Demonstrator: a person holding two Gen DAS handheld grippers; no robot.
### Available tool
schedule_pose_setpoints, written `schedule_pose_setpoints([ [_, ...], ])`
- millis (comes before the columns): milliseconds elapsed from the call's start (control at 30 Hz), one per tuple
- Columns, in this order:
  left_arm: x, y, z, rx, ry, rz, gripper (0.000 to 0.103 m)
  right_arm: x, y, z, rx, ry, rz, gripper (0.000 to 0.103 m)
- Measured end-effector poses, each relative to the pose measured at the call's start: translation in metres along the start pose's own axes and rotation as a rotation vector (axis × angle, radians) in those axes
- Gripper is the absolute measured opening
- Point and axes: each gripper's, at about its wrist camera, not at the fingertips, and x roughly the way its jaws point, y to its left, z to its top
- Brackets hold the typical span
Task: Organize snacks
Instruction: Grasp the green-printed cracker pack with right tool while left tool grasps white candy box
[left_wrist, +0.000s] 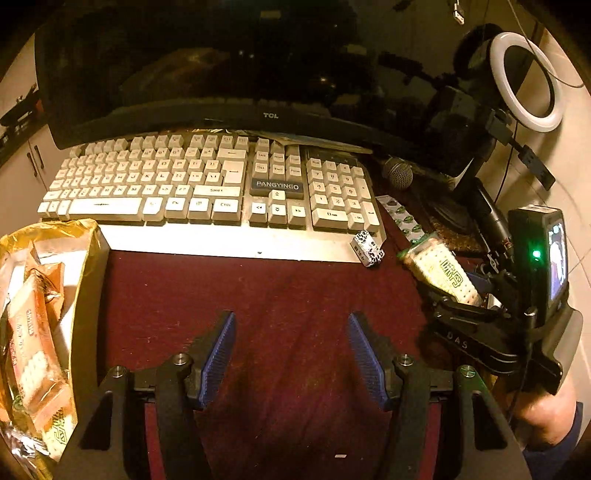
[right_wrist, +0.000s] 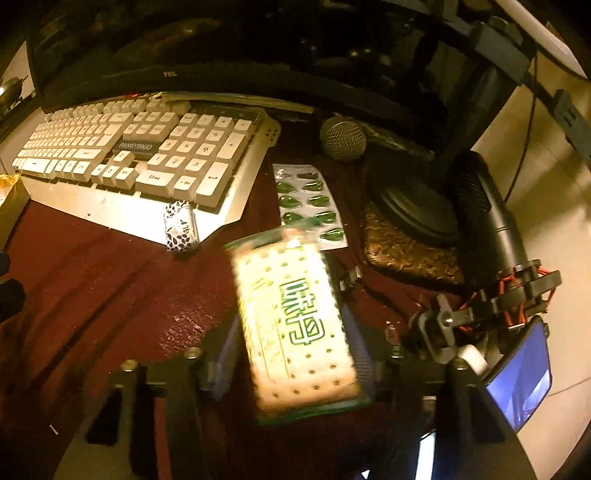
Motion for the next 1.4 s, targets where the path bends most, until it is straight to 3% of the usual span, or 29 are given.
schedule_pose_setpoints([
  [233,0.005,-0.003,0.010,-0.040,0.031,-0.030,0.065,-0.053,-0.017,-0.004,0.228,-0.121,0.248,0.046],
  [467,0.029,-0.024,0.036,-0.071,0.077,-0.065,0.065,-0.064,-0.048,-0.010,0.377,-0.213,0.237,0.046],
  [567,0.050,-0.037,0.048,-0.073,0.110,-0.072,0.052,-0.066,-0.054,-0.011,0.393,-0.231,0.233,0.046],
  [767,0.081,-0.053,0.061,-0.076,0.154,-0.065,0.045,-0.067,-0.062,-0.016,0.411,-0.244,0.242,0.046],
  [1033,0.099,-0.066,0.072,-0.061,0.134,-0.029,0.044,-0.069,-0.065,-0.018,0.410,-0.249,0.257,0.046],
  [1100,0.106,-0.068,0.072,-0.044,0.143,-0.015,0.032,-0.071,-0.066,-0.019,0.410,-0.251,0.259,0.046],
  [1400,0.113,-0.081,0.068,0.040,0.103,0.050,0.026,-0.074,-0.062,-0.022,0.409,-0.247,0.271,0.046],
])
